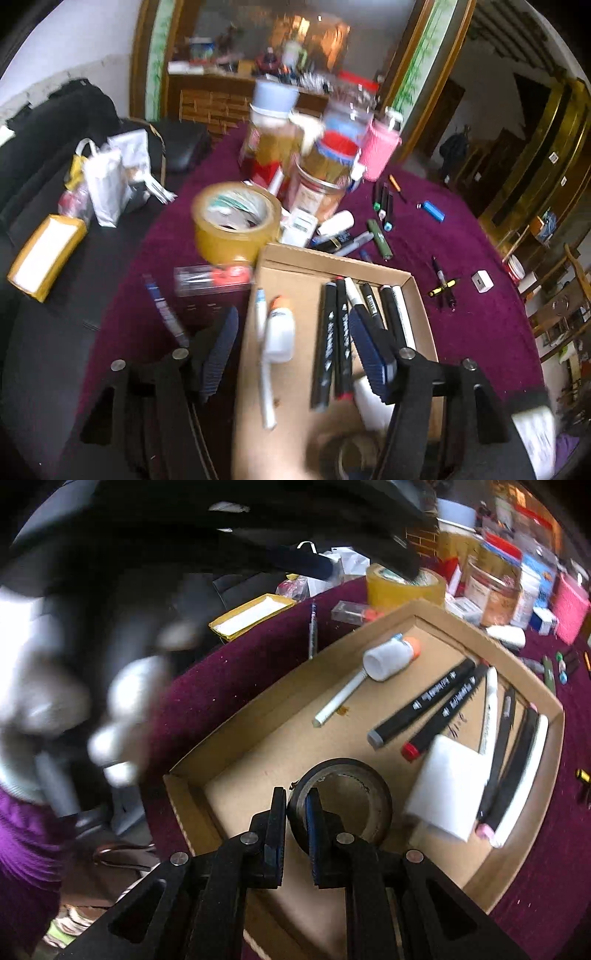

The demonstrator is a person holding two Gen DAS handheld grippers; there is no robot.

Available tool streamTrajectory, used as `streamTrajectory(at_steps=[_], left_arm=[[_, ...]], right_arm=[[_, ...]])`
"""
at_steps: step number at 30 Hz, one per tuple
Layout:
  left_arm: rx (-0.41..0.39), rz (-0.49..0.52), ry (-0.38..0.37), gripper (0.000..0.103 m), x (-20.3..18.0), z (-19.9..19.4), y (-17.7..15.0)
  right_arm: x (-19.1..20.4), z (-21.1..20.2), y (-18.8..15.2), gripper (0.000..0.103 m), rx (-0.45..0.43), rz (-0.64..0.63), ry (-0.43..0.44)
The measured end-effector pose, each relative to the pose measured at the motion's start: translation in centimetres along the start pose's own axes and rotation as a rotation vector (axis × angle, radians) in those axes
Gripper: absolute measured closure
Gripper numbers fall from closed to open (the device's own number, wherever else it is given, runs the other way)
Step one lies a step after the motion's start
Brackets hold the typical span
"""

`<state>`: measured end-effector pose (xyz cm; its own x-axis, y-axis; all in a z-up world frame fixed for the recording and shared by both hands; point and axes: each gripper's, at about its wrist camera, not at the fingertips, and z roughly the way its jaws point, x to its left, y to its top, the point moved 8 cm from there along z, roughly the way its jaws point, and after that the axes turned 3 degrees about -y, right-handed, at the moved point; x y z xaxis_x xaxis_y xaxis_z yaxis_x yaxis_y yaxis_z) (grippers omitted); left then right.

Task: Organize rigid objects
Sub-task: 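Set the glue bottle in the tray with the left tool while the right tool carries the tape roll over, then release the black tape roll into the tray with the right tool and withdraw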

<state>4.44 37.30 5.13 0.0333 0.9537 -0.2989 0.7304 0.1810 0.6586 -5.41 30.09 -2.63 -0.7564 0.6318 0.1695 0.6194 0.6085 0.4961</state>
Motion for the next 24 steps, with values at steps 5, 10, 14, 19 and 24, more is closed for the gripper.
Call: streamTrajectory(at_steps=[5, 10, 14, 19, 24], left_arm=[[-0.057, -0.070, 0.012, 0.033, 2.5, -4.3, -2.2], [-0.076, -0.136, 0.010, 0.026, 3.8, -6.8, -4.3], [-0.091, -0.187, -0.012, 0.025, 4.1, -8.0, -5.4], [-0.123, -0.229, -0.035, 0.025, 3.2, -9.1, -6.0], [-0.122, -0.222, -0.042, 0.024, 1.5, -9.4, -6.9]], right_arm=[[0.8, 1.2, 0.8, 0.091, 0.004, -0.022, -0.031], [1.1, 1.2, 0.7, 0.075, 0.003, -0.015, -0.058], [1.1, -0.3, 0.5, 0.038, -0.040, 0.003, -0.058], [0.6, -3.0, 0.0, 0.037, -0.088, -0.001, -0.093], [-1.9, -6.6, -1.7, 0.037, -0.155, 0.026, -0.156]])
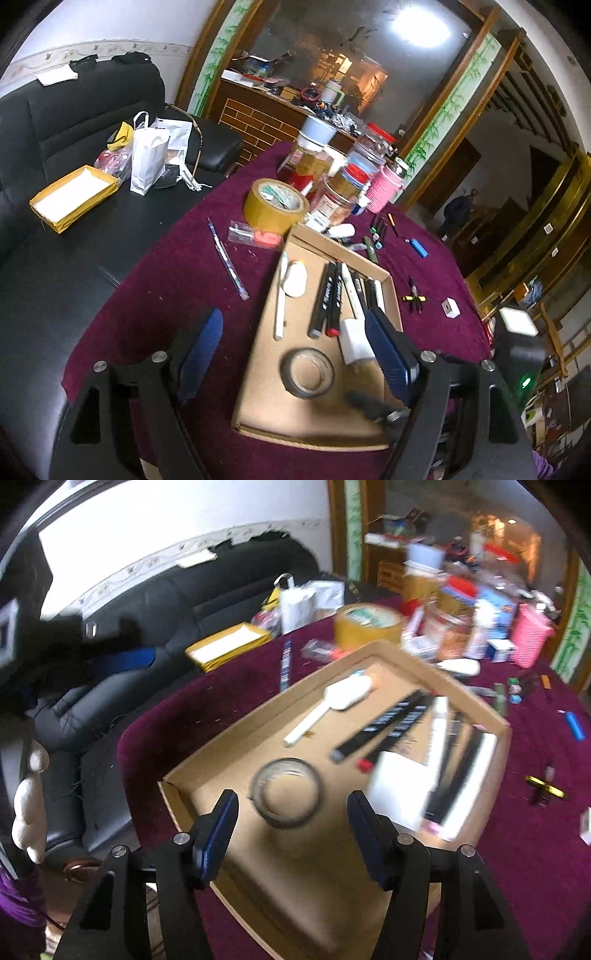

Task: Organize rigid objects
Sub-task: 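Release the black tape roll into the tray with the right tool and withdraw, then move the left tool over the black clear-barrel pen while the right tool approaches the white charger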

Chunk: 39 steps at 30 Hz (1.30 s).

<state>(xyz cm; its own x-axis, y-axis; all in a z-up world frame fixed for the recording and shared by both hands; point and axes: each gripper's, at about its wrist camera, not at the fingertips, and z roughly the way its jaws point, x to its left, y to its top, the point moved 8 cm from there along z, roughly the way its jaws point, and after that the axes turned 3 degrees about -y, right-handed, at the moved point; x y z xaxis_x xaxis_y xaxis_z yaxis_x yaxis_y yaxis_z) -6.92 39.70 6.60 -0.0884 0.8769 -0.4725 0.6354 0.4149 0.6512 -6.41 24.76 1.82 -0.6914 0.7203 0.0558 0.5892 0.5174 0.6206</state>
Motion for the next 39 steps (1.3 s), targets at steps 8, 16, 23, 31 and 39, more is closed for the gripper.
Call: streamTrajectory(at_steps=[8, 16, 23, 31, 39], left_arm=[[0.061, 0.056, -0.019, 0.024, -4.8, 1.5, -3.2], [0.086, 0.213, -0.043, 0.021, -12.1, 3.1, -6.7], [0.211, 0.234, -0.138, 0.021, -17.7, 7.1, -11.3], [0.331, 0.175, -0.254, 0.021, -23.2, 10.7, -17.1], [0.364, 0.202, -0.216, 0.021, -23.6, 12.1, -18.4]], right_arm=[[-9.7, -4.0, -4.0, 0.035, -0.033, 0.160, -0.109], [-22.7, -8.0, -10.6, 0.035, -0.023, 0.427, -0.245], [-28.3, -10.2, -15.1, 0.035, -0.047, 0.615, -0.255], [-29.9, -10.3, -16.9, 0.035, -0.053, 0.640, -0.309], [-31.7, -12.2, -15.4, 0.035, -0.102, 0.549, -0.488]])
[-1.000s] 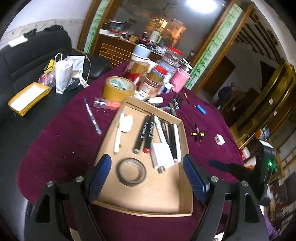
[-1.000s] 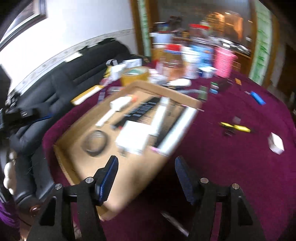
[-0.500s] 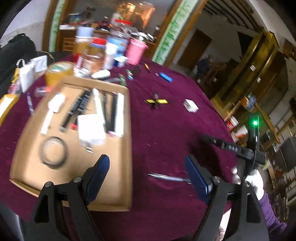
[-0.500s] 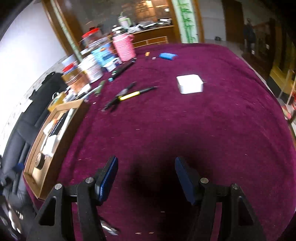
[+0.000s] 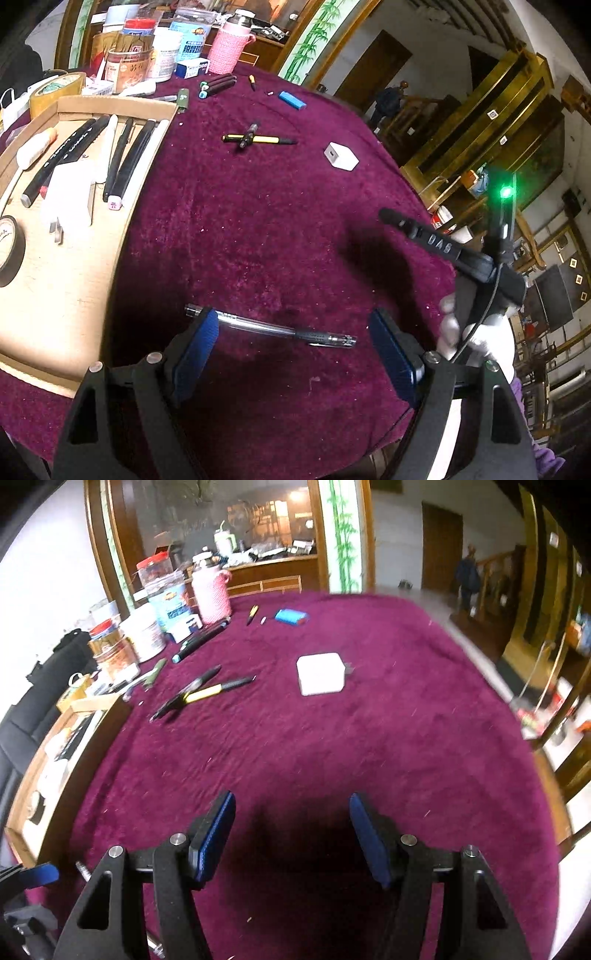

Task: Organize rigid objects
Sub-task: 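Move the left tool over the black clear-barrel pen while the right tool approaches the white charger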

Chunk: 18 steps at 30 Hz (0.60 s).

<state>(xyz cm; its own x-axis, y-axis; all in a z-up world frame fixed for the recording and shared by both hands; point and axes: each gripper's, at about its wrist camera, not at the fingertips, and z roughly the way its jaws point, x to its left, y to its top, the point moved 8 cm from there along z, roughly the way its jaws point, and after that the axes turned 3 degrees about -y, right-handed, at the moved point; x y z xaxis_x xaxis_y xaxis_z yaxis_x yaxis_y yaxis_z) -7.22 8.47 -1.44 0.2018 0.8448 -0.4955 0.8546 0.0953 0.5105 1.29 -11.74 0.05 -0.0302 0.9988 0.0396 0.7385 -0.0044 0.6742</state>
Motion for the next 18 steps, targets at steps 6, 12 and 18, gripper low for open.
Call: streamTrajectory(at_steps=[6, 12, 18], left_arm=[[0.011, 0.001, 0.017, 0.021, 0.1, 0.5, 0.2], [0.027, 0.006, 0.035, 0.021, 0.3, 1.7, 0.9], [0.042, 0.000, 0.049, 0.021, 0.7, 2.6, 2.1]], right_arm=[[-0.2, -0.8, 3.5, 0.027, -0.113, -0.035, -0.075], [-0.5, -1.0, 6.1, 0.020, -0.194, -0.035, -0.103], [-1.1, 0.7, 7.7, 0.019, -0.189, -0.026, -0.112]])
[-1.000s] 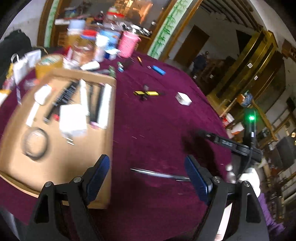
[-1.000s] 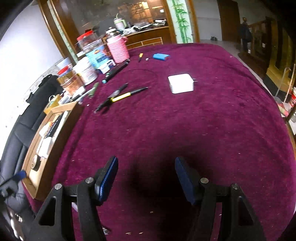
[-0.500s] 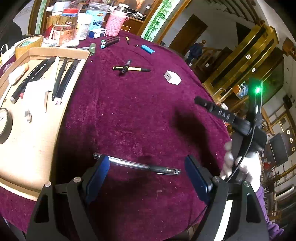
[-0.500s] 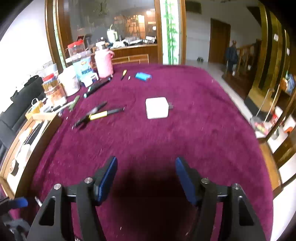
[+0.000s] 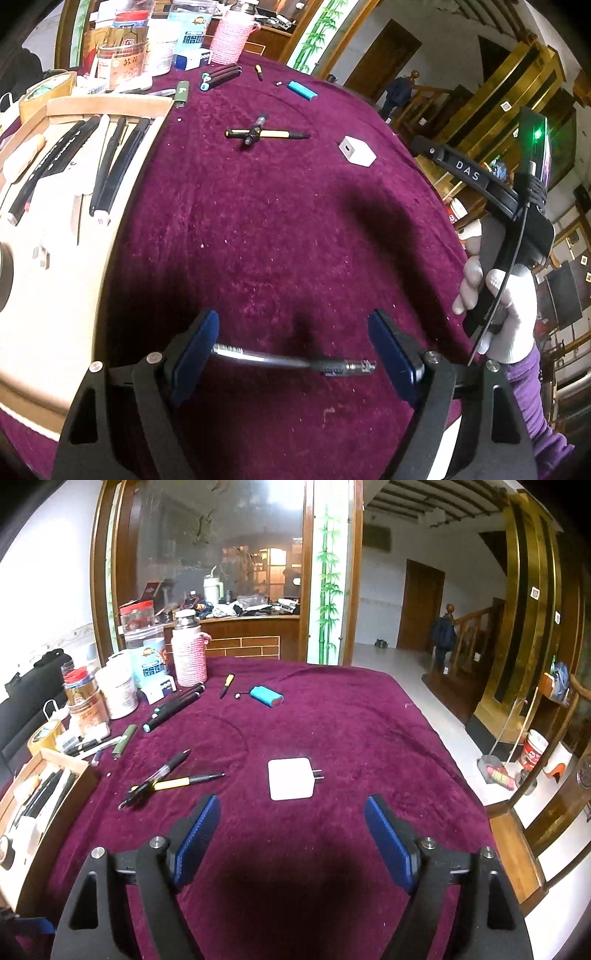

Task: Organize rigid objects
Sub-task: 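Move the left tool over the black clear-barrel pen while the right tool approaches the white charger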

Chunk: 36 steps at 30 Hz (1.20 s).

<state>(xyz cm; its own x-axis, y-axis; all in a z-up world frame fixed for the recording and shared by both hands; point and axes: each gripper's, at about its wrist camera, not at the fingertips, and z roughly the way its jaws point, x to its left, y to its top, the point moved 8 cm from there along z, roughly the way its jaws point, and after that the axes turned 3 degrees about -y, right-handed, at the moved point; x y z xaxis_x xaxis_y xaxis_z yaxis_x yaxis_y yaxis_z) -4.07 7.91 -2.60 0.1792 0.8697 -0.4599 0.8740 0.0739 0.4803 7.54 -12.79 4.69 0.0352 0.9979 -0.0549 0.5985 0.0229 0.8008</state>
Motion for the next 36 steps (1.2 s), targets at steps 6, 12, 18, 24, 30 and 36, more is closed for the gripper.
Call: streamTrajectory(at_steps=[6, 12, 18, 24, 30, 36], left_arm=[[-0.006, -0.009, 0.011, 0.021, 0.7, 0.1, 1.7], [-0.022, 0.001, 0.023, 0.021, 1.2, -0.4, 4.3], [-0.017, 0.035, 0.048, 0.021, 1.3, -0.2, 7.6], [-0.001, 0.167, 0.129, 0.021, 0.1, 2.9, 12.7], [0.062, 0.139, 0.130, 0.021, 1.2, 9.4, 17.4], [0.090, 0.067, 0.154, 0.025, 3.3, 14.2, 20.5]], right_arm=[[-0.7, 2.2, 0.6, 0.019, 0.024, 0.013, -0.012], [-1.1, 4.3, 0.8, 0.019, 0.068, 0.015, -0.028], [-1.7, 6.3, 0.2, 0.019, 0.090, 0.035, -0.034], [-5.2, 8.6, -1.4, 0.020, 0.129, 0.131, -0.061], [-7.6, 9.6, -2.2, 0.020, 0.186, 0.254, -0.034], [-7.5, 9.8, -2.1, 0.019, 0.194, 0.256, -0.020]])
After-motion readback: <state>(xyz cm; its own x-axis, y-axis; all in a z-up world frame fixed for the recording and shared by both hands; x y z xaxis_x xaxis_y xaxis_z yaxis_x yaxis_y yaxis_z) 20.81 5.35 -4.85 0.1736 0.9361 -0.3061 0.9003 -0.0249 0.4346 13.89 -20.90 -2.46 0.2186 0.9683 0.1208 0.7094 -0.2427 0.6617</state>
